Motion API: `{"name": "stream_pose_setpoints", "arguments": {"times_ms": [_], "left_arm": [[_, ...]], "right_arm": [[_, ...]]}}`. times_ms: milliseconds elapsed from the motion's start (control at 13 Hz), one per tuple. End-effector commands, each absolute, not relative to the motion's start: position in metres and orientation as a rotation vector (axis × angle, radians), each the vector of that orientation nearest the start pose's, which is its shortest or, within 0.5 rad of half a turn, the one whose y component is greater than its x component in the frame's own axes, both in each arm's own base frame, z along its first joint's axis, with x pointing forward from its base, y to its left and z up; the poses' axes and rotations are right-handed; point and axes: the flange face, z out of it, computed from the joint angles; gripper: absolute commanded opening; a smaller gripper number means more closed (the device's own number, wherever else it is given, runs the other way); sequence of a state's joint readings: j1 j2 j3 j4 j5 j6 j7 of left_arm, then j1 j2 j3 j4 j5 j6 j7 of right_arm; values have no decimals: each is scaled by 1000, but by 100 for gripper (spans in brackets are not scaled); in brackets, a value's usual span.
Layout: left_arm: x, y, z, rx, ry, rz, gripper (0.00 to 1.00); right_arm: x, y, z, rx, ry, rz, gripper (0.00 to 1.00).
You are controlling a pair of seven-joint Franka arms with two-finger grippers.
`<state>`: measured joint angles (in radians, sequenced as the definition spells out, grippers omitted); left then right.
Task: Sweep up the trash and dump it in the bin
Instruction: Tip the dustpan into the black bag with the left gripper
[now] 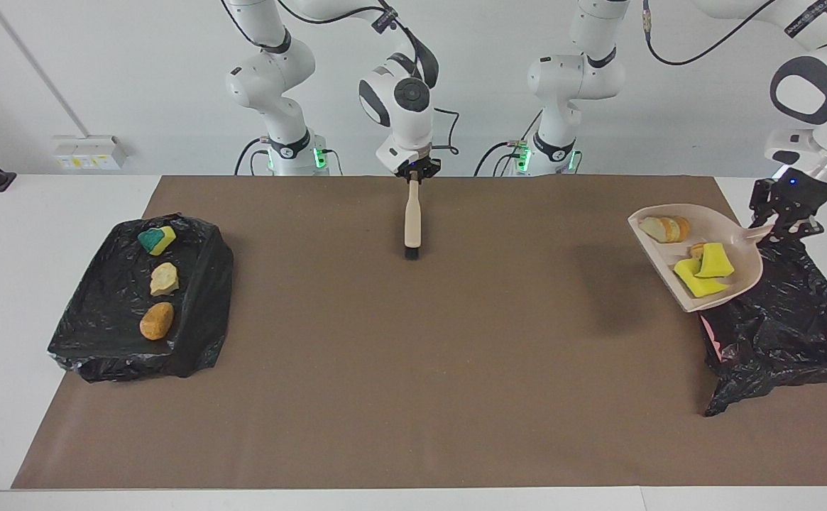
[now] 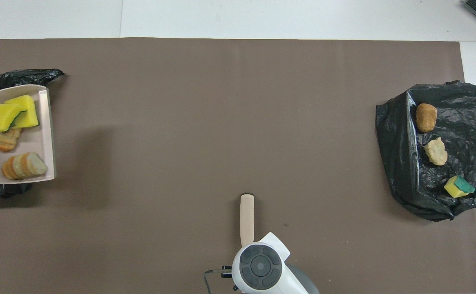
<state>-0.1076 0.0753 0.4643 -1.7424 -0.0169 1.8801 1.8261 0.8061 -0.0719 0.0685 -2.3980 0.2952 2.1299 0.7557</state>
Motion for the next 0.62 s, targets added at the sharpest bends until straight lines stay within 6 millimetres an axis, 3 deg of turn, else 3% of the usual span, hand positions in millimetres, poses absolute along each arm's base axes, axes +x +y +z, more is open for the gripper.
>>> {"name": "stream_pose_setpoints", "arguments": {"times_ms": [0, 232, 309, 463, 540], "left_arm": [[568, 240, 548, -2270, 2067, -14, 0], [574, 295, 562, -2241, 2067, 17, 0], [570, 312, 570, -2234, 2040, 22, 0], [584, 332, 577, -2142, 2052, 75, 0], [589, 346, 581, -2101, 2041, 104, 0]], "right_arm": [[284, 353, 330, -3071, 72, 426, 0], [285, 354, 328, -3068, 72, 418, 0], [285, 355, 328, -3068, 71, 416, 19], [285, 355, 328, -3071, 72, 422, 88], [286, 357, 330, -3068, 78, 417, 100]]}}
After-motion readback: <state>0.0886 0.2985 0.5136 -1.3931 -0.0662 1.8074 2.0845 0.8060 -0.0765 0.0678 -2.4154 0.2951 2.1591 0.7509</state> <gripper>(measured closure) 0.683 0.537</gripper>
